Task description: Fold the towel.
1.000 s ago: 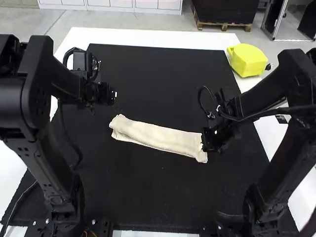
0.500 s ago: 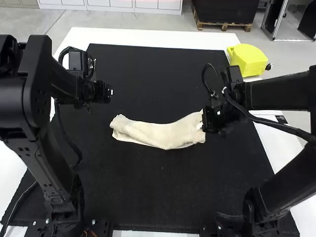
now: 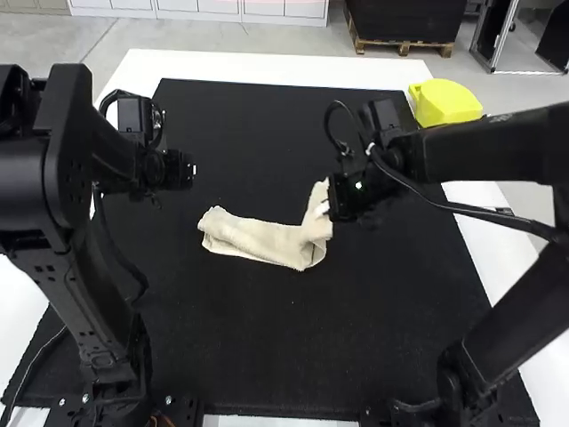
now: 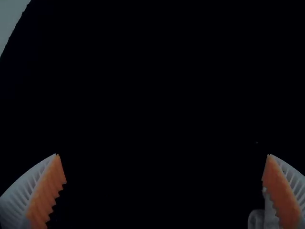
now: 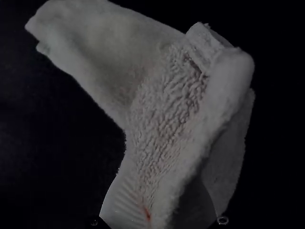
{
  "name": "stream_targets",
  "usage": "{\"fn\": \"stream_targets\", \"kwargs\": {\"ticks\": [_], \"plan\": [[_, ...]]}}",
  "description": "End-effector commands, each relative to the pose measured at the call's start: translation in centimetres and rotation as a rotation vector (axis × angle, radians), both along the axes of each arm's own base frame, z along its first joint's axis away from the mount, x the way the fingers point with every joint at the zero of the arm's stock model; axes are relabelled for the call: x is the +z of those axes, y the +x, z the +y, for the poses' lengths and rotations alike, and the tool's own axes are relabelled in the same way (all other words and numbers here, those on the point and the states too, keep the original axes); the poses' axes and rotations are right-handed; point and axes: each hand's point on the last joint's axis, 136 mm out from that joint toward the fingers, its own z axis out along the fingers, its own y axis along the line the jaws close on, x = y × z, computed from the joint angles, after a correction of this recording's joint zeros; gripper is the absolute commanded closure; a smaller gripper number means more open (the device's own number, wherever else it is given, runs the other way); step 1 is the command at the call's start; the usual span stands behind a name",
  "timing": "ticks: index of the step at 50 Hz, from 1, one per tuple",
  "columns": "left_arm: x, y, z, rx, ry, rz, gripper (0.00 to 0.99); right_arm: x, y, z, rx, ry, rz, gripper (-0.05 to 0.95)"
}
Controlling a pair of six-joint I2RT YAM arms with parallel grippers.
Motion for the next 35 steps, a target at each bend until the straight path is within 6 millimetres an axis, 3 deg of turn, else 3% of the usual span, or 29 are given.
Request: {"fn": "stream_targets", "kwargs": {"ticks": [1, 20, 35], "plan": [[0.6, -0.1, 0.7, 0.037, -0.015, -0.020, 0.028, 1.3, 0.4, 2.7, 0.037, 0.047, -0.014, 0.92], [-0.3, -1.7, 5.3, 0.158, -0.020, -0.002, 0.028, 0.7, 1.2, 9.8, 0.152, 0.076, -0.021, 0.92], [-0.9, -2.6, 6.6, 0.181, -0.024, 0.009, 0.028, 0.0, 1.7, 14.6, 0.221, 0.088, -0.028, 0.92]]}}
